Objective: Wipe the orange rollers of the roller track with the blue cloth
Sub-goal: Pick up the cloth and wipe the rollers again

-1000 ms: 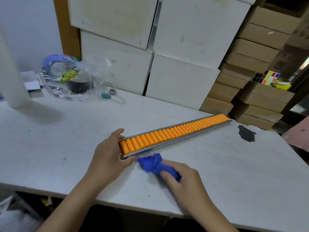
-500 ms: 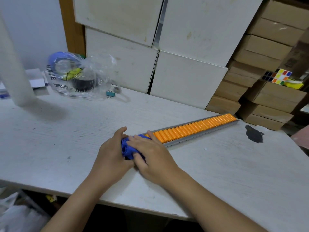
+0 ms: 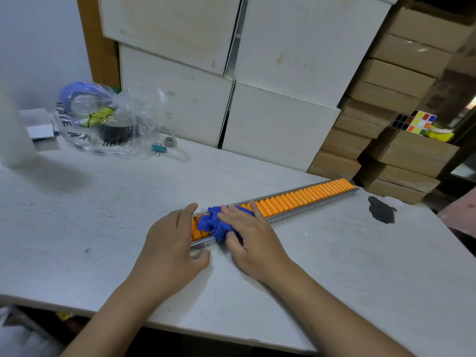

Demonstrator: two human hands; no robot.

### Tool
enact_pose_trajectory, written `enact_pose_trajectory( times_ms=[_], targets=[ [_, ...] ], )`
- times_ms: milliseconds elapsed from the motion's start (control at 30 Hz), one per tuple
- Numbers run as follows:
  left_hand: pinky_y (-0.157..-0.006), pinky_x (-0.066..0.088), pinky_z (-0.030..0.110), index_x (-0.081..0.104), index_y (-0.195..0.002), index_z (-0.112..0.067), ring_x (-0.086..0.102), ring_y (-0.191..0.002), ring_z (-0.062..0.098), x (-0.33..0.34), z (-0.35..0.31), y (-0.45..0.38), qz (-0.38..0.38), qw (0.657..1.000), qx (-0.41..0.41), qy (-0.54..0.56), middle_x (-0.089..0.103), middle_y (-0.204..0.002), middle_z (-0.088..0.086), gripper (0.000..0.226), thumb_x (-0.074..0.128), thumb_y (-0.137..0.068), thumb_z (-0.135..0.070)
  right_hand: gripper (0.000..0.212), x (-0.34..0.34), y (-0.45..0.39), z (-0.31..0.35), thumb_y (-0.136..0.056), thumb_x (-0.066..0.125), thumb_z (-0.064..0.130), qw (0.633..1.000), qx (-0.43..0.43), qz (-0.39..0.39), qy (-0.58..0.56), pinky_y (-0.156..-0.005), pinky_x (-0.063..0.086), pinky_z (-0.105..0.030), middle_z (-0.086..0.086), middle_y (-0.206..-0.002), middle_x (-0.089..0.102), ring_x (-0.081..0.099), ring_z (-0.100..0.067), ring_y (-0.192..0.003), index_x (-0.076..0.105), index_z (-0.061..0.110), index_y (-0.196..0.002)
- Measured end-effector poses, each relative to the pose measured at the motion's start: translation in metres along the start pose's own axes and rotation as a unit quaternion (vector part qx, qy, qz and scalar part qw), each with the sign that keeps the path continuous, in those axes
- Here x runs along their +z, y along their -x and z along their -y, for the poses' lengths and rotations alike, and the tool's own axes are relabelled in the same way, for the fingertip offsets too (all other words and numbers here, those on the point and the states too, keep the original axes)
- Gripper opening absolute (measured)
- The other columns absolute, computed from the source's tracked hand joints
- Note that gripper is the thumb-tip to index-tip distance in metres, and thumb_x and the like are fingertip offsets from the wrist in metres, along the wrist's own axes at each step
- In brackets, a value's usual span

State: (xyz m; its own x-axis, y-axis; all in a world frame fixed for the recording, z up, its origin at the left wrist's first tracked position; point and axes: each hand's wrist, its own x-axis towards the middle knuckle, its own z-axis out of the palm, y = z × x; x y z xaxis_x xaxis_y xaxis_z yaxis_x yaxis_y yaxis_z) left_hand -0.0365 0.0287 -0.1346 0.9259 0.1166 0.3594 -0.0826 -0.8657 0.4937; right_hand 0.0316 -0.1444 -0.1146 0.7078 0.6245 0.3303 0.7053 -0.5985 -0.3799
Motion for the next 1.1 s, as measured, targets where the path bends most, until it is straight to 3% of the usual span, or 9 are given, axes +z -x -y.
enact_pose_trajectory(
  times_ms=[167, 333, 500, 700, 800, 967, 1033, 1100],
  targets=[
    [-0.097, 0.042, 0.055, 0.048, -0.130, -0.004, 0.061, -0.099, 0.034, 0.009, -0.004, -0.013, 0.020, 0.995, 0.017, -0.098, 0.064, -0.108, 0.012, 0.082, 0.051, -0.060, -0.048, 0.051, -0.013, 0.002, -0.022, -0.084, 0.043, 0.018, 1.000, 0.020, 0.002, 0.018, -0.116, -0.004, -0.022, 0.005, -0.143, 0.048, 0.032, -0.002, -0.137, 0.053, 0.018, -0.134],
    [-0.078, 0.052, 0.047, 0.058, -0.116, -0.002, 0.065, -0.079, 0.034, 0.013, -0.022, -0.026, 0.029, 0.990, 0.035, -0.135, 0.067, -0.090, 0.011, 0.074, 0.061, -0.051, -0.037, 0.055, -0.023, 0.002, -0.044, -0.083, 0.040, 0.020, 0.999, 0.049, -0.006, 0.016, -0.116, -0.002, -0.022, 0.005, -0.146, 0.044, 0.030, -0.003, -0.138, 0.049, 0.019, -0.137],
    [-0.065, 0.048, 0.037, 0.058, -0.111, -0.011, 0.061, -0.072, 0.029, 0.029, -0.048, -0.044, 0.065, 0.986, 0.047, -0.145, 0.063, -0.084, 0.005, 0.063, 0.059, -0.053, -0.035, 0.056, -0.029, 0.003, -0.061, -0.083, 0.038, 0.020, 0.998, 0.058, -0.011, 0.026, -0.117, -0.001, -0.026, 0.005, -0.147, 0.042, 0.028, -0.003, -0.139, 0.047, 0.019, -0.139],
    [-0.055, 0.048, 0.034, 0.061, -0.115, -0.011, 0.063, -0.065, 0.025, 0.030, -0.047, -0.055, 0.080, 0.979, 0.037, -0.182, 0.066, -0.081, 0.003, 0.074, 0.079, -0.048, -0.038, 0.055, -0.045, 0.001, -0.099, -0.084, 0.036, 0.019, 0.995, 0.090, -0.021, 0.025, -0.116, -0.004, -0.023, 0.003, -0.147, 0.044, 0.029, -0.005, -0.139, 0.047, 0.018, -0.138],
    [-0.053, 0.047, 0.033, 0.062, -0.111, -0.010, 0.062, -0.064, 0.026, 0.030, -0.041, -0.057, 0.090, 0.978, 0.030, -0.184, 0.065, -0.080, 0.003, 0.071, 0.073, -0.051, -0.045, 0.051, -0.057, -0.001, -0.124, -0.087, 0.038, 0.014, 0.992, 0.118, -0.037, 0.026, -0.113, -0.008, -0.017, 0.002, -0.146, 0.045, 0.028, 0.001, -0.136, 0.049, 0.016, -0.137],
    [-0.046, 0.044, 0.030, 0.066, -0.092, -0.015, 0.059, -0.057, 0.024, 0.031, -0.036, -0.061, 0.089, 0.976, 0.026, -0.195, 0.058, -0.071, 0.000, 0.061, 0.051, -0.052, -0.058, 0.048, -0.075, 0.001, -0.161, -0.092, 0.041, 0.003, 0.988, 0.143, -0.054, 0.019, -0.107, -0.013, -0.010, 0.010, -0.144, 0.038, 0.002, 0.036, -0.112, 0.046, 0.015, -0.138],
    [-0.046, 0.043, 0.029, 0.066, -0.090, -0.015, 0.059, -0.056, 0.024, 0.032, -0.035, -0.062, 0.086, 0.978, 0.029, -0.187, 0.058, -0.070, 0.000, 0.061, 0.047, -0.053, -0.059, 0.048, -0.080, 0.000, -0.173, -0.092, 0.040, 0.002, 0.986, 0.158, -0.056, 0.018, -0.107, -0.012, -0.010, 0.011, -0.142, 0.038, 0.002, 0.038, -0.111, 0.046, 0.015, -0.138],
    [-0.046, 0.041, 0.028, 0.066, -0.090, -0.014, 0.059, -0.056, 0.025, 0.034, -0.032, -0.062, 0.082, 0.979, 0.036, -0.183, 0.058, -0.070, 0.000, 0.062, 0.046, -0.053, -0.060, 0.048, -0.085, -0.001, -0.186, -0.092, 0.040, 0.002, 0.984, 0.169, -0.060, 0.017, -0.110, -0.010, -0.013, 0.009, -0.143, 0.041, 0.012, 0.028, -0.120, 0.047, 0.014, -0.138]
  ],
)
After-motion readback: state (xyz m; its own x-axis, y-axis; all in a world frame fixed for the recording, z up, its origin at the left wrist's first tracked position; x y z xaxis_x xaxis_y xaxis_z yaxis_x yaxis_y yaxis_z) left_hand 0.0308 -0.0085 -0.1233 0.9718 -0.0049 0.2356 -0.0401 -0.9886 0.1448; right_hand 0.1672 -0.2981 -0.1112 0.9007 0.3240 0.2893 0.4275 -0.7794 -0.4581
